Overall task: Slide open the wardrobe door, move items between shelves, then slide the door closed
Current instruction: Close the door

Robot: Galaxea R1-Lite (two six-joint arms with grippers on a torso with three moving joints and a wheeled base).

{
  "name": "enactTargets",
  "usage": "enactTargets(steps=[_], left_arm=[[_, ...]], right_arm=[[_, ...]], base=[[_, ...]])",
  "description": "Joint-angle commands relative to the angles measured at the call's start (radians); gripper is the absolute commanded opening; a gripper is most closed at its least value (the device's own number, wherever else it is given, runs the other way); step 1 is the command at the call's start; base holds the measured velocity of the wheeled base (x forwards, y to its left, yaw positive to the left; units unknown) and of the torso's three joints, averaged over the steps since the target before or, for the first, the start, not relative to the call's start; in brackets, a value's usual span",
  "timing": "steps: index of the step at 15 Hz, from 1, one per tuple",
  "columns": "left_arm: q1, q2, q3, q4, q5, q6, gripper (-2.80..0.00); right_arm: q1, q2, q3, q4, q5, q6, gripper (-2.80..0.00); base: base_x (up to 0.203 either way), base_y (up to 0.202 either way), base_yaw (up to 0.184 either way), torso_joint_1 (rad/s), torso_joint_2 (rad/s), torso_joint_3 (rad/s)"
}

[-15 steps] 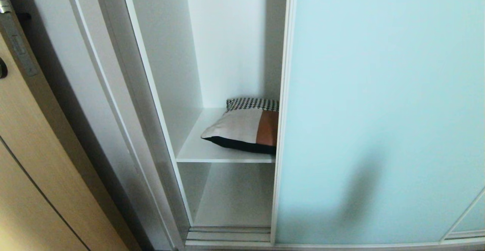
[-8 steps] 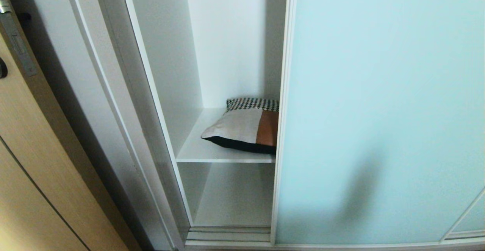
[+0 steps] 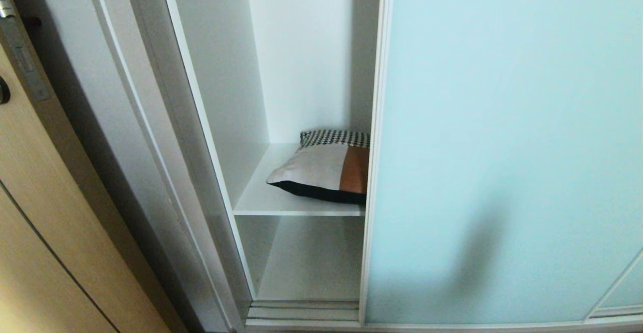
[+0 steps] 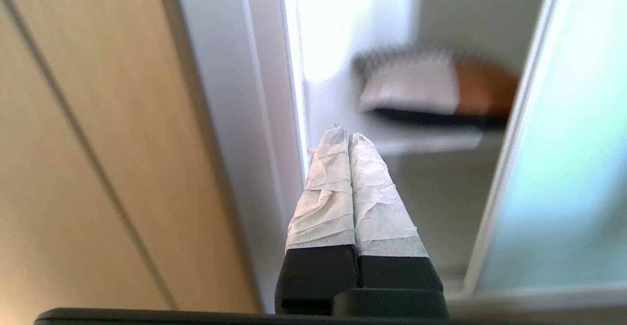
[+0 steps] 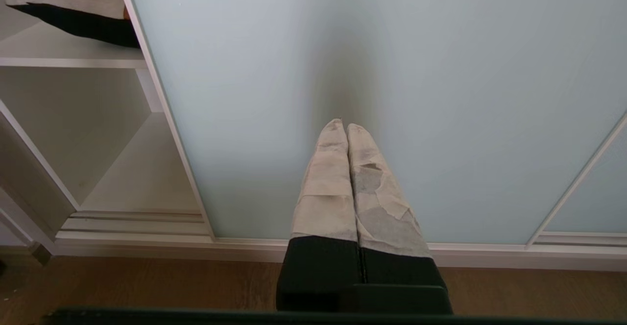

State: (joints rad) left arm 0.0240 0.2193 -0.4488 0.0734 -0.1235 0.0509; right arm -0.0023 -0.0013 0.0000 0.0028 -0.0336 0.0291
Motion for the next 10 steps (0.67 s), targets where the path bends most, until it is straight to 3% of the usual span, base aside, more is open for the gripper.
enactTargets(steps=[1,7,10], left_arm=[[0.001,0.229,-0.182,0.0,-0.041,-0.018,-2.8],[0.0,0.667,-0.653,0.068,-0.312,-0.091,-2.8],[-0.052,0.879,-0.839,0.087,-0.378,-0.144,-2.8]], right_arm=[[-0.001,0.001,0.002,0.0,0.0,0.0,-2.8],[-0.001,0.001,0.001,0.0,0.0,0.0,-2.8],[-0.001,0.001,0.001,0.0,0.0,0.0,-2.8]], base=[[0.0,0.0,0.0,0.0,0.0,0.0],[0.0,0.0,0.0,0.0,0.0,0.0],[0.0,0.0,0.0,0.0,0.0,0.0]])
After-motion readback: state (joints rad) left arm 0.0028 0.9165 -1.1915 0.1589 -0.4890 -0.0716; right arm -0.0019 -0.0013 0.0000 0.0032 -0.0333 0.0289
